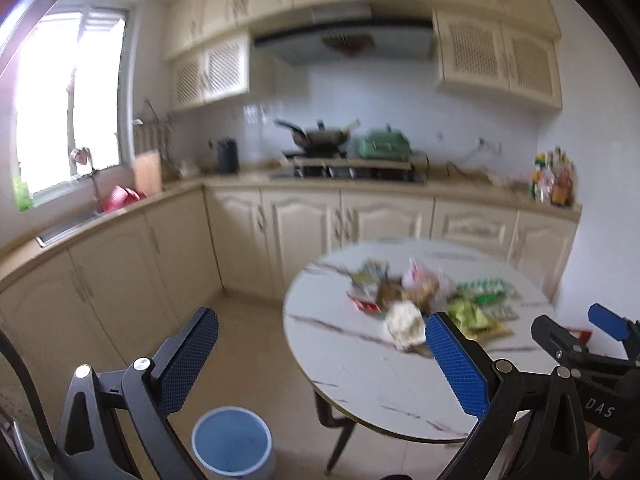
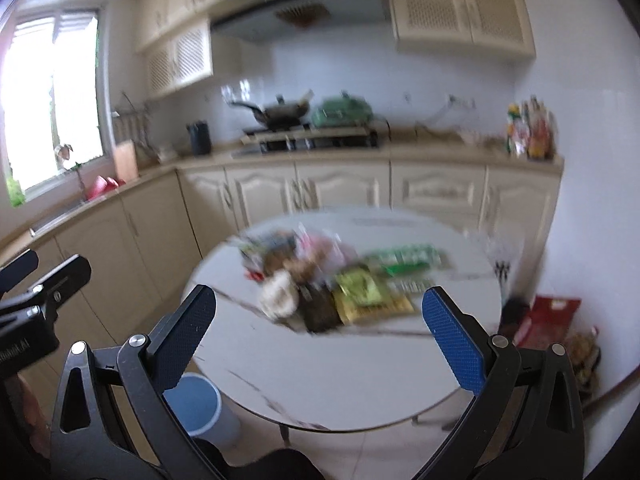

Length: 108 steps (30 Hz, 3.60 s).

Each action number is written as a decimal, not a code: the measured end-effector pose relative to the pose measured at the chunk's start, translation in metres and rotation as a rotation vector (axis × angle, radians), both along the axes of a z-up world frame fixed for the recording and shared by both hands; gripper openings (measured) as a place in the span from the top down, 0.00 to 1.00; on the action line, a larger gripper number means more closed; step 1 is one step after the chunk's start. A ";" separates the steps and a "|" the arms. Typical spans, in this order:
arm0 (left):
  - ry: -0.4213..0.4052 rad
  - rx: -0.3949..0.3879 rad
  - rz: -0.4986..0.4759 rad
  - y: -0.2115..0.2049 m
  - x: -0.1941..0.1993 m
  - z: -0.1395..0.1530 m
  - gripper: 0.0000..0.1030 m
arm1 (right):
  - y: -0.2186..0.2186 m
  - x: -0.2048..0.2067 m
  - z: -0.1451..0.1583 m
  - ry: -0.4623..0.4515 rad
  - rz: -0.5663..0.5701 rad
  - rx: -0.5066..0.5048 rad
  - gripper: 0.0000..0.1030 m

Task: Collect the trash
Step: 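Grasp the white tissue with the left tool while the right tool grasps the green snack bag, then carry both items over the blue bin and open both tools to drop them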

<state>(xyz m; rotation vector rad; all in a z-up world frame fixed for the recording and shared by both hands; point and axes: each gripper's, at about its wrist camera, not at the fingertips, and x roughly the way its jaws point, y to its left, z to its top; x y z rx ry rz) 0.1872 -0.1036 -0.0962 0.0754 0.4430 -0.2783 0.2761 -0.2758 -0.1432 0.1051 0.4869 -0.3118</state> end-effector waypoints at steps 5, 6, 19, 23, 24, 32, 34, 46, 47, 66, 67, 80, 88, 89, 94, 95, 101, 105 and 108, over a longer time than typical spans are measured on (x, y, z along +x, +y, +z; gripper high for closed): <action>0.158 0.031 -0.068 -0.040 0.074 -0.006 0.01 | -0.039 0.021 -0.043 0.107 -0.033 0.050 0.00; 0.194 0.029 -0.085 -0.047 0.091 -0.012 0.01 | -0.044 0.024 -0.048 0.121 -0.037 0.058 0.00; 0.485 -0.032 -0.089 -0.108 0.267 -0.051 0.01 | -0.117 0.080 -0.100 0.254 -0.121 0.112 0.00; 0.494 0.002 -0.082 -0.130 0.309 -0.066 0.03 | -0.133 0.095 -0.104 0.256 -0.133 0.116 0.00; 0.496 0.010 -0.079 -0.131 0.315 -0.068 0.03 | -0.136 0.098 -0.105 0.257 -0.135 0.117 0.00; 0.483 -0.002 -0.123 -0.138 0.345 -0.092 0.35 | -0.146 0.131 -0.112 0.302 -0.063 0.103 0.00; 0.460 0.034 -0.132 -0.137 0.340 -0.098 0.46 | -0.142 0.141 -0.114 0.316 -0.022 0.088 0.00; 0.426 -0.019 -0.163 -0.098 0.300 -0.075 0.56 | -0.130 0.191 -0.135 0.408 0.169 0.106 0.10; 0.421 -0.022 -0.165 -0.094 0.289 -0.067 0.56 | -0.131 0.192 -0.136 0.411 0.174 0.108 0.22; 0.322 -0.116 -0.210 0.002 0.221 0.001 0.56 | -0.120 0.140 -0.081 0.267 0.087 0.033 0.75; 0.310 -0.118 -0.193 0.018 0.219 0.004 0.56 | -0.112 0.138 -0.072 0.246 0.098 0.031 0.75; 0.419 -0.042 0.114 0.220 0.228 -0.045 0.56 | 0.176 0.212 -0.073 0.171 0.689 0.069 0.74; 0.660 0.007 0.225 0.276 0.270 -0.171 0.56 | 0.270 0.296 -0.214 0.470 0.766 0.118 0.74; 0.677 0.009 0.225 0.278 0.276 -0.182 0.56 | 0.274 0.307 -0.238 0.524 0.755 0.118 0.74; 0.811 -0.019 0.195 0.279 0.320 -0.259 0.55 | 0.271 0.349 -0.333 0.713 0.689 0.157 0.74; 0.832 -0.027 0.192 0.279 0.330 -0.274 0.54 | 0.268 0.355 -0.351 0.750 0.674 0.170 0.74; 1.014 -0.031 0.222 0.274 0.381 -0.344 0.53 | 0.252 0.378 -0.420 0.870 0.620 0.269 0.74; 1.097 -0.087 0.278 0.290 0.402 -0.366 0.53 | 0.244 0.383 -0.443 0.908 0.620 0.313 0.74; 1.089 -0.097 0.301 0.297 0.416 -0.365 0.52 | 0.240 0.390 -0.457 0.929 0.622 0.354 0.72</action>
